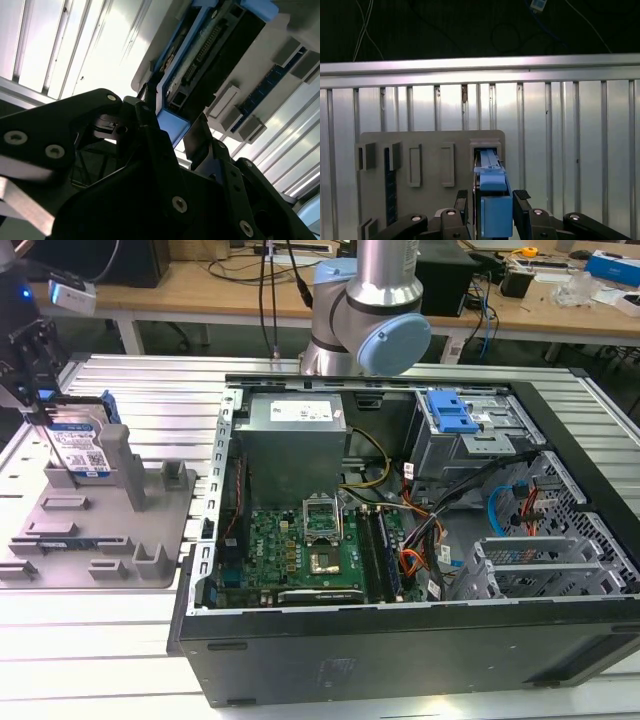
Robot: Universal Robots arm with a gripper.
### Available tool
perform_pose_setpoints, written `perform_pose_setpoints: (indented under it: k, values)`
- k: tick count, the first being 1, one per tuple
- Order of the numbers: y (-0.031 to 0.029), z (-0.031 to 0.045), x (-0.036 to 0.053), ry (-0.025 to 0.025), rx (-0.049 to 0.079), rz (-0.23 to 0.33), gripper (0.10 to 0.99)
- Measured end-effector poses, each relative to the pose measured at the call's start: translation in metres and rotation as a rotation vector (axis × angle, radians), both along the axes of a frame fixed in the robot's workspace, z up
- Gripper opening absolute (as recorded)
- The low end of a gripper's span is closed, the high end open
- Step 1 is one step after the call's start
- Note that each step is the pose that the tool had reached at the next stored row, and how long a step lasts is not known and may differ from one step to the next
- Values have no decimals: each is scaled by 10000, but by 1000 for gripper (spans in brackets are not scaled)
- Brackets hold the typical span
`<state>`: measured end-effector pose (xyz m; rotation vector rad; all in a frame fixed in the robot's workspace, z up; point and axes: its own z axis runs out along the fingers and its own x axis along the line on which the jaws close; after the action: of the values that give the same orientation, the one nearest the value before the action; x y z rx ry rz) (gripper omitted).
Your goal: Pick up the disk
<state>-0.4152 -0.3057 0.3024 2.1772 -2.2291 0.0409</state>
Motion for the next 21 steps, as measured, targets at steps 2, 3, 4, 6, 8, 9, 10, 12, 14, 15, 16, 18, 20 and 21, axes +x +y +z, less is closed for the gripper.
perform_pose_setpoints:
  k: [2, 3, 4, 6, 8, 9, 10, 12, 14, 15, 16, 18, 20, 21]
  values:
    - [0, -12, 0, 1, 0, 12, 482]
    - [0, -18, 0, 1, 0, 18, 482]
    - [0, -24, 0, 2, 0, 24, 482]
    - [0, -34, 0, 3, 0, 33, 482]
    - [0, -44, 0, 3, -1, 41, 400]
    - [0, -46, 0, 3, -1, 43, 365]
    - [0, -49, -1, 5, -1, 45, 365]
    - [0, -51, -1, 4, -1, 46, 365]
    - [0, -53, 0, 3, -1, 46, 365]
    - [0, -53, -1, 4, -1, 46, 365]
    - [0, -53, -1, 5, -1, 47, 365]
    - [0, -54, 0, 4, -1, 46, 365]
    - [0, -56, 0, 3, 0, 46, 365]
    - [0, -56, 0, 2, -1, 46, 365]
